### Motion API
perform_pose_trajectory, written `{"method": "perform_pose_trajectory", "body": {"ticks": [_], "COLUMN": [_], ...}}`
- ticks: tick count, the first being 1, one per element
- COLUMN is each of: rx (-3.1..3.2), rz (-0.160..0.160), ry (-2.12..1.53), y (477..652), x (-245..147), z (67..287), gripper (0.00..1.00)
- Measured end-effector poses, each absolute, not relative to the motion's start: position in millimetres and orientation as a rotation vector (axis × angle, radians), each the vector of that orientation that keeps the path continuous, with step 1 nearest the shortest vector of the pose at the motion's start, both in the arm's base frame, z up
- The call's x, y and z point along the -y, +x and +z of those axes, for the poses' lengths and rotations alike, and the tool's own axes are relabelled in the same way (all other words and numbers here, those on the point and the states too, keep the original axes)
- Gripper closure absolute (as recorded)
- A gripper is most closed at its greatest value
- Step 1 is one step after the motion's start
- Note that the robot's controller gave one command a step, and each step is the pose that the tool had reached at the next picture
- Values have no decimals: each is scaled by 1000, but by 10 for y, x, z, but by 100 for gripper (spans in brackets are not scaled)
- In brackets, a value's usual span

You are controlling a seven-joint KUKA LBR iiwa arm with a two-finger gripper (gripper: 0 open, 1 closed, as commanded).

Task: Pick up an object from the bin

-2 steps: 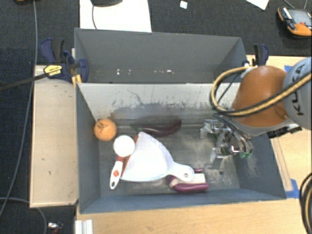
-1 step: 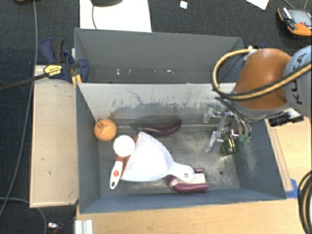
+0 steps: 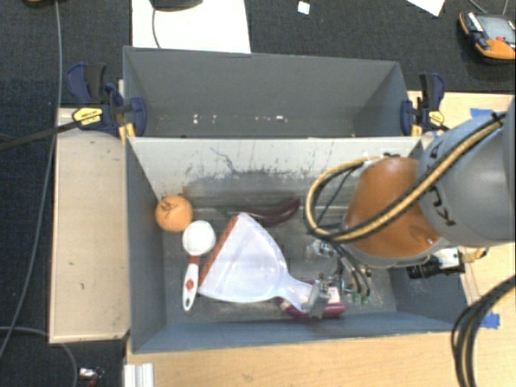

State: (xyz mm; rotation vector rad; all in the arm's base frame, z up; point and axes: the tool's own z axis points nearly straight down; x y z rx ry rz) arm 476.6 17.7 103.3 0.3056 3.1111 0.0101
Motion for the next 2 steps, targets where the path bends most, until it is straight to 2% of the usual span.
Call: {"method": "perform_pose_trajectory", "body": {"ticks": [1,2], "rx": [-3062,-3037], "rz": [17,8], "ry": [447,-637], "y": [5209,4893], "x": [439,-67], "z": [871,744], "gripper": [0,100]}}
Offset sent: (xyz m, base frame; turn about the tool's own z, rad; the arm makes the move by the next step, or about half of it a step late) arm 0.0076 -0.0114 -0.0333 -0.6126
